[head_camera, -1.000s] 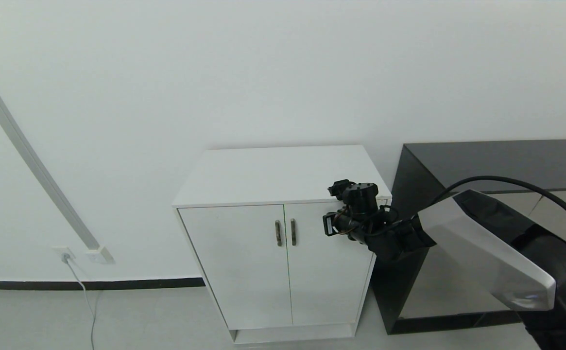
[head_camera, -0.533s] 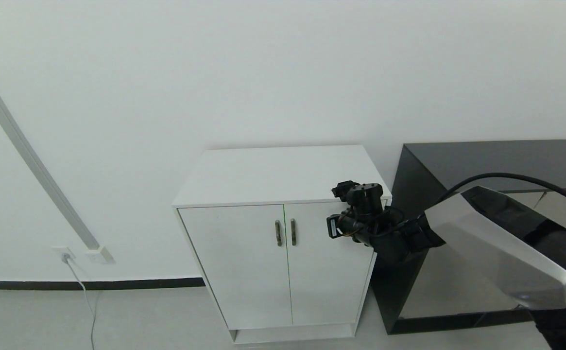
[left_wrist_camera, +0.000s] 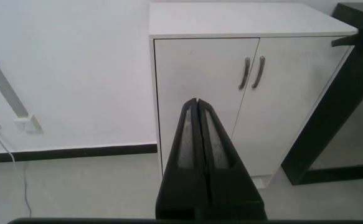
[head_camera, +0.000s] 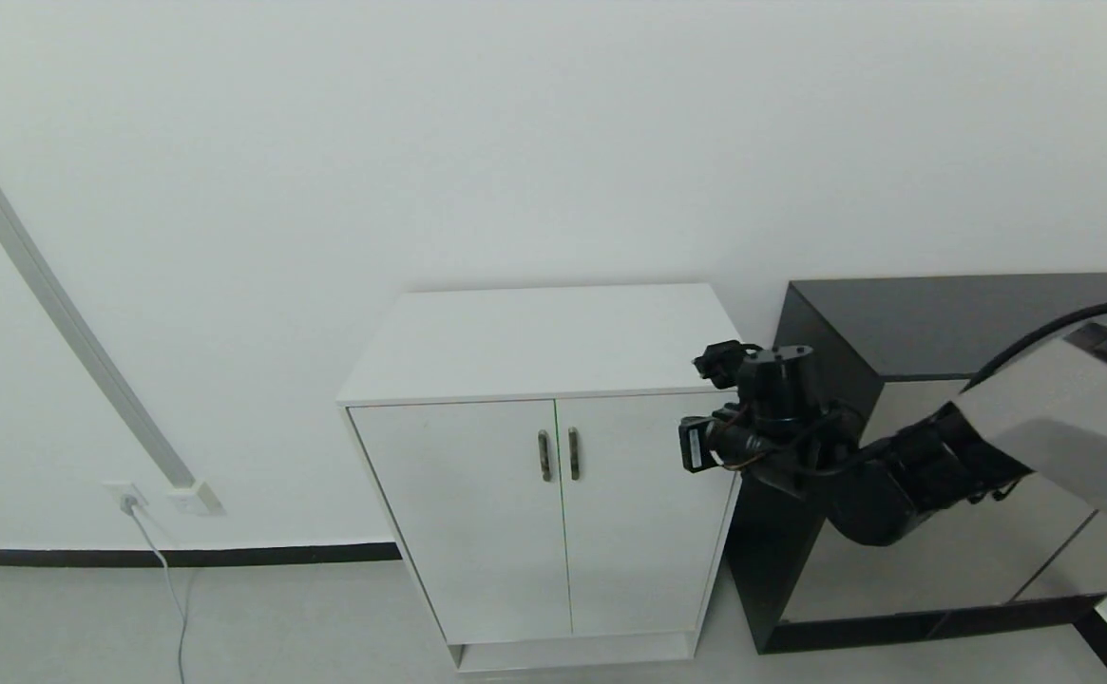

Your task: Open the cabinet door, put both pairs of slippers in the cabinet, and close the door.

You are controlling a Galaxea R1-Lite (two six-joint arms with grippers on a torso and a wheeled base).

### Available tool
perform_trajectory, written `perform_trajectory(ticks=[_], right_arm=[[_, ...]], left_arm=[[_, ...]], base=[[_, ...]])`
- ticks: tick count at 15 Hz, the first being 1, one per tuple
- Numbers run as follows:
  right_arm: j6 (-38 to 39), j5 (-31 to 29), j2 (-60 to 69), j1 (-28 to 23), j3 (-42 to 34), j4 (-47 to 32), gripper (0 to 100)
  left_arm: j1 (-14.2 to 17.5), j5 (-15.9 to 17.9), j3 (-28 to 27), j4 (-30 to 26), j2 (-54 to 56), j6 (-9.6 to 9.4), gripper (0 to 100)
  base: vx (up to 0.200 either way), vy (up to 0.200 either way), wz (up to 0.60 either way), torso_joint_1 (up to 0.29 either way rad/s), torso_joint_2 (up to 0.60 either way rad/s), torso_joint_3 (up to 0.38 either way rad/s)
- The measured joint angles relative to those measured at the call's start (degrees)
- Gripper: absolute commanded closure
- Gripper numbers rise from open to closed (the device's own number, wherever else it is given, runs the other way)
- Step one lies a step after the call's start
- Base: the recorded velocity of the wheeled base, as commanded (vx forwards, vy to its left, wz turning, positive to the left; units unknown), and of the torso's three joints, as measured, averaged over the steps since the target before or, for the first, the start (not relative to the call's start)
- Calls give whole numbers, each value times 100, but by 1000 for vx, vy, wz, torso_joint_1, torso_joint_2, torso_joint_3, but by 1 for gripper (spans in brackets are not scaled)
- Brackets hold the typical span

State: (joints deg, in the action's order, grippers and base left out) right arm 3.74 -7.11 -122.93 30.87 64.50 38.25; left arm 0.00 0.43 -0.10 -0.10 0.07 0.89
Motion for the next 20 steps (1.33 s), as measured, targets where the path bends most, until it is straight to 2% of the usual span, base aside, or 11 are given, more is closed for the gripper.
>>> perform_trajectory(ticks=[5,10,12,16,20], right_arm=[[5,-2,1791,-221,-2071,668,100],[-7,-11,3922,-835,-3768,688,100],[-11,-9,4804,-1442,-4141,200,100],[-16,5,6383,-2800,-4395,-1554,100],[-148,60,7900,-3172,-4476,-3062,100]], left_arm=[[0,0,0,0,0,-2,100],[0,0,0,0,0,-2,100],[0,1,0,0,0,-2,100],[0,1,0,0,0,-2,100],[0,1,0,0,0,-2,100]], base=[[0,0,0,0,0,0],[0,0,0,0,0,0],[0,0,0,0,0,0],[0,0,0,0,0,0],[0,0,0,0,0,0]])
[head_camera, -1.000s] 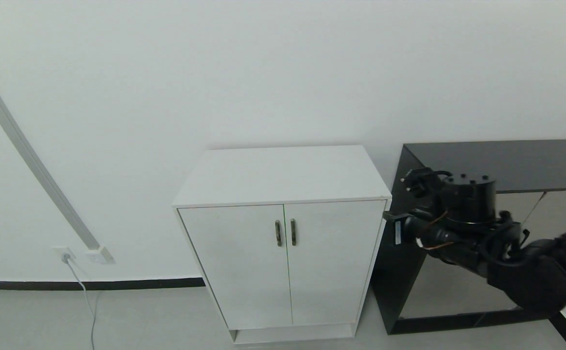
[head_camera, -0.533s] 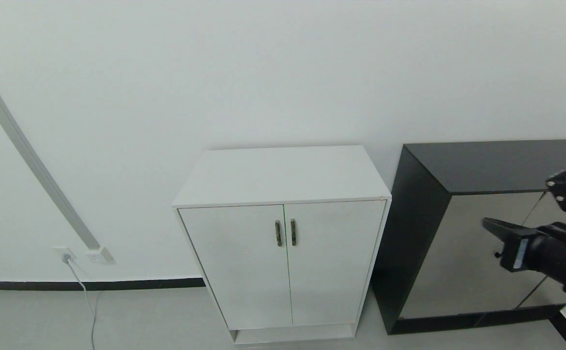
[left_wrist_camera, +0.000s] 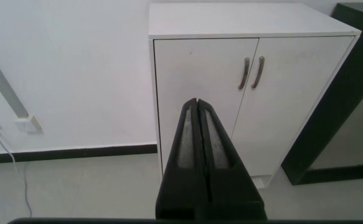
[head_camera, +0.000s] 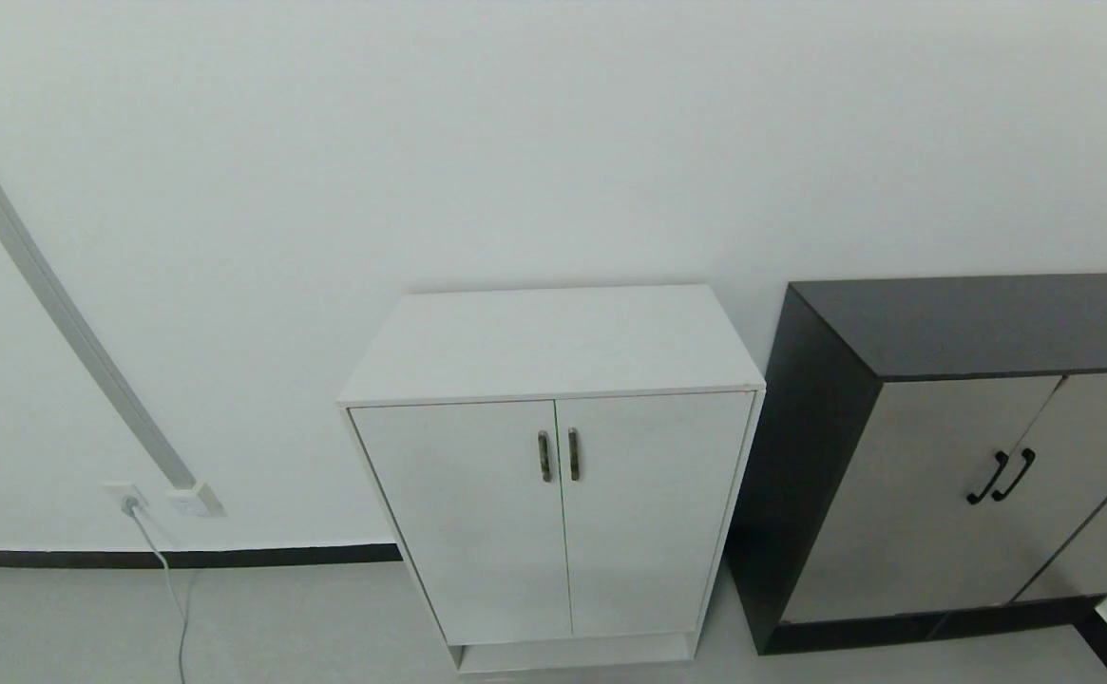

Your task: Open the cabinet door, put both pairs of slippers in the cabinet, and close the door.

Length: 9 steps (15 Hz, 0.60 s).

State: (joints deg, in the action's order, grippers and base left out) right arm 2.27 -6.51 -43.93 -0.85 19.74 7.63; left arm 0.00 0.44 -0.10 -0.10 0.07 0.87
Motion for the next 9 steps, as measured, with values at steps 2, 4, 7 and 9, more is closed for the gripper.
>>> perform_trajectory(ticks=[2,4,7,9], right_arm=[[-77,22,712,-24,-201,-523,100],[-99,33,1257,-18,-642,-685,100],[-105,41,1860,132,-1265,-725,100],[-105,46,2125,306,-1531,-734,100]], left_arm=[[0,0,0,0,0,0,100],[0,2,0,0,0,0,100],[2,0,0,0,0,0,100],[0,0,0,-1,0,-2,100]], base=[[0,0,0,0,0,0],[0,0,0,0,0,0],[0,0,0,0,0,0],[0,0,0,0,0,0]])
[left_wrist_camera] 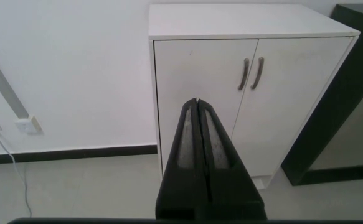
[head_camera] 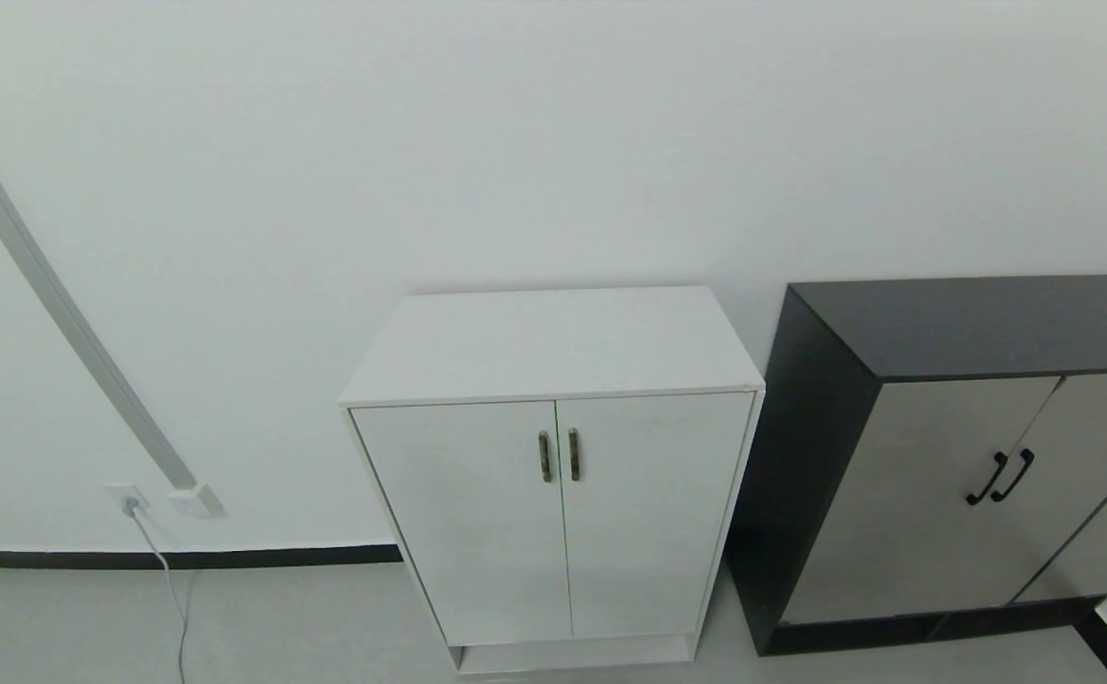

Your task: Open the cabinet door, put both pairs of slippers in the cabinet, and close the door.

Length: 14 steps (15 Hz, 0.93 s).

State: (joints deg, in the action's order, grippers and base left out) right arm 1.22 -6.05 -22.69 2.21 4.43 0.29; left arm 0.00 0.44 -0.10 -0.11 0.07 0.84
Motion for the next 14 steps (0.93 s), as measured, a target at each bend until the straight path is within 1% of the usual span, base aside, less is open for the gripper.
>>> perform_trajectory(ticks=[4,10,14], right_arm=[[1,-2,345,173,-291,2,100],[9,30,572,258,-338,2,100],[17,-11,653,550,-338,2,100]], left_arm=[[0,10,0,1,0,-6,100],[0,10,0,1,0,-9,100],[0,10,0,1,0,-9,100]], base=[[0,0,0,0,0,0],[0,0,0,0,0,0],[0,0,0,0,0,0]])
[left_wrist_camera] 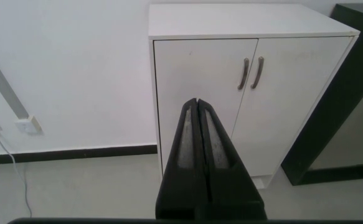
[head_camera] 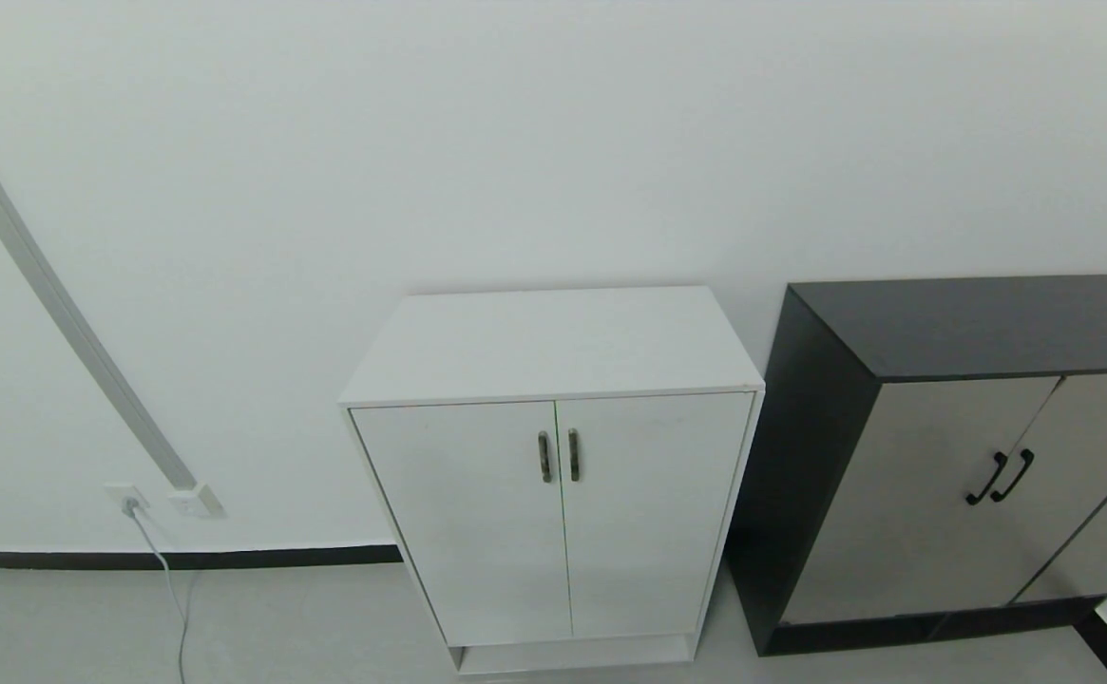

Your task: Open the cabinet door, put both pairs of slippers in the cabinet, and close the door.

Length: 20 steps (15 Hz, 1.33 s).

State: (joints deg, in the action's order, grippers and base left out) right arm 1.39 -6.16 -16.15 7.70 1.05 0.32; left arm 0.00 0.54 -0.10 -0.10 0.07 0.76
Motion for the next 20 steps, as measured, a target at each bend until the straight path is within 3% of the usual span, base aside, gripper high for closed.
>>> perform_trajectory(ticks=[4,10,15,17,19,20], right_arm=[[-9,-572,61,-79,0,1,100],[5,-556,889,229,-43,94,100],[-126,-629,1089,-368,-41,143,100],[-88,-429,1134,-413,-43,134,100],[-155,482,1156,-429,-69,-11,100],[-205,589,1158,-433,-78,-29,100]], left_arm=[[0,9,0,0,0,0,100],[0,17,0,0,0,0,100],[0,17,0,0,0,0,100],[0,17,0,0,0,0,100],[0,17,0,0,0,0,100],[0,17,0,0,0,4,100]], base=[[0,0,0,0,0,0],[0,0,0,0,0,0],[0,0,0,0,0,0],[0,0,0,0,0,0],[0,0,0,0,0,0],[0,0,0,0,0,0]])
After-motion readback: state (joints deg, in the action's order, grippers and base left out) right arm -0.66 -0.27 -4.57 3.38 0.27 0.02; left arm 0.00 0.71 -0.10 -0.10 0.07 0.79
